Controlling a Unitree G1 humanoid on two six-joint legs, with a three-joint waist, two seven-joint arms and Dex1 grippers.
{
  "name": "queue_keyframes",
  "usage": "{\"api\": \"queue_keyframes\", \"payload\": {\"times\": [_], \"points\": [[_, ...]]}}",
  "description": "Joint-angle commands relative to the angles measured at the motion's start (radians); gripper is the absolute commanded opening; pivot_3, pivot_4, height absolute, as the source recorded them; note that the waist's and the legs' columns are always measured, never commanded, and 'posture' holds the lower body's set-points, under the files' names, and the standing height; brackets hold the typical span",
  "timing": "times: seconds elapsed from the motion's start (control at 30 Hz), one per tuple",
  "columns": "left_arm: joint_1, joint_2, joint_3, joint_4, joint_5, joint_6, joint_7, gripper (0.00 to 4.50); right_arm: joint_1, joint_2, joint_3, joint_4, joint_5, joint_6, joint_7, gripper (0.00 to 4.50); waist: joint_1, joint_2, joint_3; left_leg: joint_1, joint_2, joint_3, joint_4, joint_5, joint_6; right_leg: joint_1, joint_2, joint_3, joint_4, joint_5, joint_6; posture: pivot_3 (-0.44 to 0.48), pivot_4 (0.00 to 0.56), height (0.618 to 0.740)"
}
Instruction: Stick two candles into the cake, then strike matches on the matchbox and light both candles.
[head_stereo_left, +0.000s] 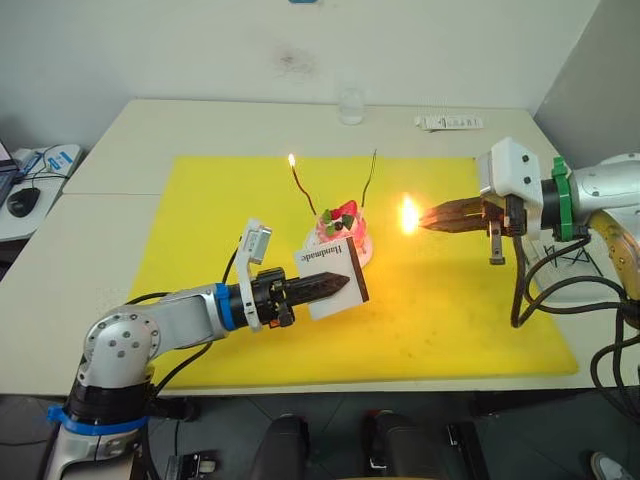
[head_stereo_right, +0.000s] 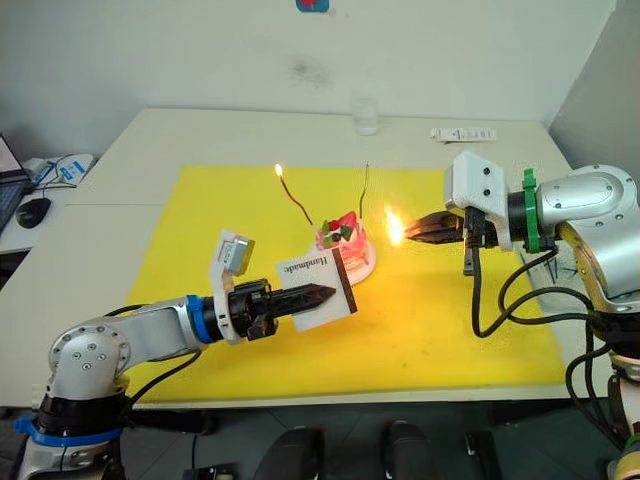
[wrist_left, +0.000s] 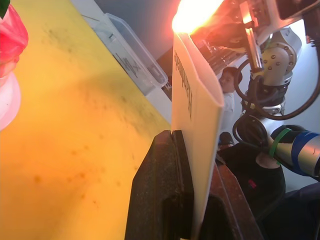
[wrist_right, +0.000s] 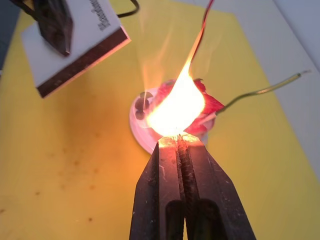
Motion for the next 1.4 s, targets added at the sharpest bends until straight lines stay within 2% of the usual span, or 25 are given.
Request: {"api": "queue_keyframes", "payload": {"times": [0.03, 0.2, 0.5, 1.07, 1.4], "points": [[0.009, 0.025, 0.023, -0.049, -0.066, -0.006, 0.017, 0.0, 0.005, 0.033, -0.048, 0.025, -0.039, -0.046, -0.087, 0.05, 0.0, 0.0, 0.0, 0.0, 0.0, 0.0, 0.0, 0.0, 0.0, 0.0, 0.0, 0.0, 0.0, 0.0, 0.0, 0.0, 0.15, 0.74], [0.008, 0.04, 0.013, -0.057, -0.095, -0.022, 0.042, 0.0, -0.024, 0.126, -0.032, 0.095, -0.099, -0.076, -0.206, 0.05, -0.002, 0.0, 0.0, 0.0, 0.0, 0.0, 0.0, 0.0, 0.0, -0.001, 0.0, 0.0, 0.001, 0.0, 0.0, 0.0, 0.15, 0.74], [0.014, 0.052, 0.008, -0.07, -0.13, -0.037, 0.067, 0.0, -0.078, 0.214, -0.007, 0.168, -0.171, -0.143, -0.266, 0.05, 0.0, 0.0, 0.0, 0.0, 0.0, 0.001, -0.001, 0.0, 0.0, -0.001, 0.001, 0.001, 0.0, 0.0, 0.0, 0.0, 0.15, 0.74], [0.027, 0.045, -0.021, -0.1, -0.139, -0.069, 0.086, 0.0, -0.16, 0.297, 0.018, 0.293, -0.257, -0.246, -0.29, 0.05, 0.0, 0.0, 0.0, 0.0, 0.0, 0.001, -0.001, 0.0, 0.0, -0.001, 0.001, 0.001, 0.0, 0.0, 0.0, 0.0, 0.15, 0.74], [0.034, 0.051, -0.029, -0.109, -0.142, -0.078, 0.084, 0.0, -0.188, 0.328, 0.022, 0.309, -0.271, -0.265, -0.297, 0.05, -0.001, 0.0, 0.0, 0.0, 0.0, 0.001, -0.001, 0.0, 0.0, -0.001, 0.001, 0.001, 0.0, 0.0, 0.0, 0.0, 0.15, 0.74]]}}
